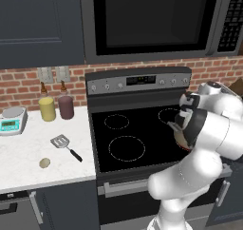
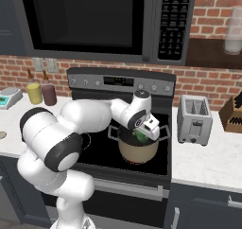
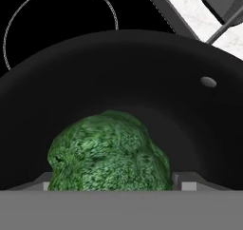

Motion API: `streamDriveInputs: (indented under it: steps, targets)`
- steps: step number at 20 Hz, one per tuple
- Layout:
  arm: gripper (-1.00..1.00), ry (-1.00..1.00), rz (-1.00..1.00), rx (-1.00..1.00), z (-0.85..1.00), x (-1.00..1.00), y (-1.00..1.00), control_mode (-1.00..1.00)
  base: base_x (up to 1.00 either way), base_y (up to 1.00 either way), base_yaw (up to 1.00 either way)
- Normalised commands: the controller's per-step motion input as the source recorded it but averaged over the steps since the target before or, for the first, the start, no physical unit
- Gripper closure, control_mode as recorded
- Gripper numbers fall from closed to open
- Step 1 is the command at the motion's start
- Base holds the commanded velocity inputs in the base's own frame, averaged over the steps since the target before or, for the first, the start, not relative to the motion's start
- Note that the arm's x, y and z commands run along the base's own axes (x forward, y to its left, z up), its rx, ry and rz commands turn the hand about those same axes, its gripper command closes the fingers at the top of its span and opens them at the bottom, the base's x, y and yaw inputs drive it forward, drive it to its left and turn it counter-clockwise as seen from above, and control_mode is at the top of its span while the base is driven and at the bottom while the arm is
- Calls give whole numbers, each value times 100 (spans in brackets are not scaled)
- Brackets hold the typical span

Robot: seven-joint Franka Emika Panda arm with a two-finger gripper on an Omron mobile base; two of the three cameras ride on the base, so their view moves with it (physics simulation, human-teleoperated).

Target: Put the garlic and broccoli in the pot. Retrieve the spatula and lightly stir the vegetables in the pot.

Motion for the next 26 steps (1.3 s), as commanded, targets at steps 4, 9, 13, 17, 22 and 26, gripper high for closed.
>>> streamDriveInputs:
  steps: [4, 9, 13, 17, 22, 26]
  targets:
    - [100, 0, 0, 0, -18, 23, 0, -100, 0, 0, 0]
    - [100, 0, 0, 0, -20, 19, 0, -100, 0, 0, 0]
    - [100, 0, 0, 0, -21, 20, 0, -100, 0, 0, 0]
    - [100, 0, 0, 0, -11, 7, 0, -100, 0, 0, 0]
    - [-100, 0, 0, 0, -1, -19, 0, -100, 0, 0, 0]
    - [-100, 0, 0, 0, 0, -53, 0, -100, 0, 0, 0]
